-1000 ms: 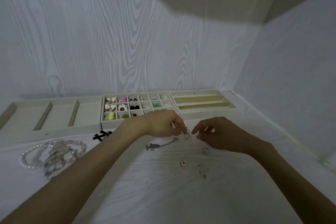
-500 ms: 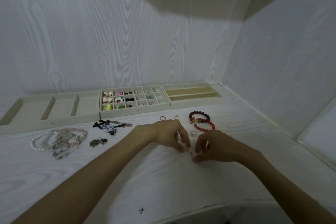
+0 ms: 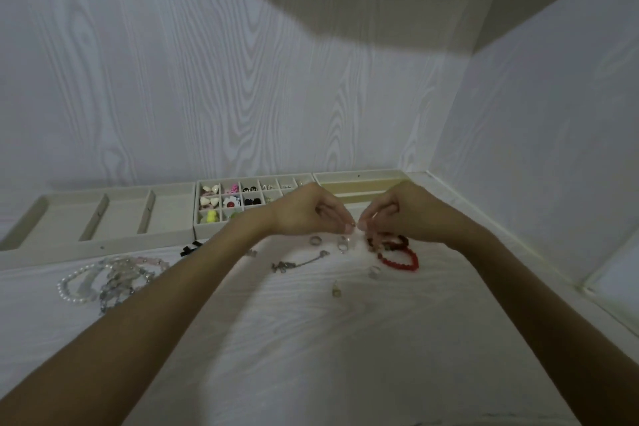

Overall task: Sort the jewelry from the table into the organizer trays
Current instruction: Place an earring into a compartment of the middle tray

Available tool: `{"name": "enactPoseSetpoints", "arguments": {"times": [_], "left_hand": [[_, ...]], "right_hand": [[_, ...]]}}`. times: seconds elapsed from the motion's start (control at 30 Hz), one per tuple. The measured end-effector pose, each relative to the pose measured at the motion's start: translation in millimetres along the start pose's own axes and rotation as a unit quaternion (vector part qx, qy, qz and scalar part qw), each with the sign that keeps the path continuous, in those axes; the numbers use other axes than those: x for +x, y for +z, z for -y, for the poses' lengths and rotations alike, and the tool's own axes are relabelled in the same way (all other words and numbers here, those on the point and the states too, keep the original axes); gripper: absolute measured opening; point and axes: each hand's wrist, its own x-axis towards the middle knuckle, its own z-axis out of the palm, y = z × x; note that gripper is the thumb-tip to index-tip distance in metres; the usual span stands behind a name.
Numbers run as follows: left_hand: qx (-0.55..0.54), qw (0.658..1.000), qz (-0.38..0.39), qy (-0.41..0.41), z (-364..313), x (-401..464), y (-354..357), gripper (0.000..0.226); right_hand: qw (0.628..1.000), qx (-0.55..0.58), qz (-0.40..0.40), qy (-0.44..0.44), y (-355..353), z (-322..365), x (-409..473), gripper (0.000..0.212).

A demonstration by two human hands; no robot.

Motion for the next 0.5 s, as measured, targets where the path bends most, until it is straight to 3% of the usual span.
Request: {"name": "enactPoseSetpoints", "arguments": {"times": [0.23, 0.5], "left_hand": [[0.068, 0.994, -0.076, -0.039, 5.4, 33.4, -71.7, 0.006], [0.15, 0.975, -0.138, -0.093, 61.1, 82.1, -98.5, 0.006]], "right_hand": [[0.985, 0.132, -0.109, -0.002, -5.7, 19.4, 70.5, 0.012], [0.981, 0.123, -0.148, -0.003, 7.5, 1.0, 152.5, 0.02]]}}
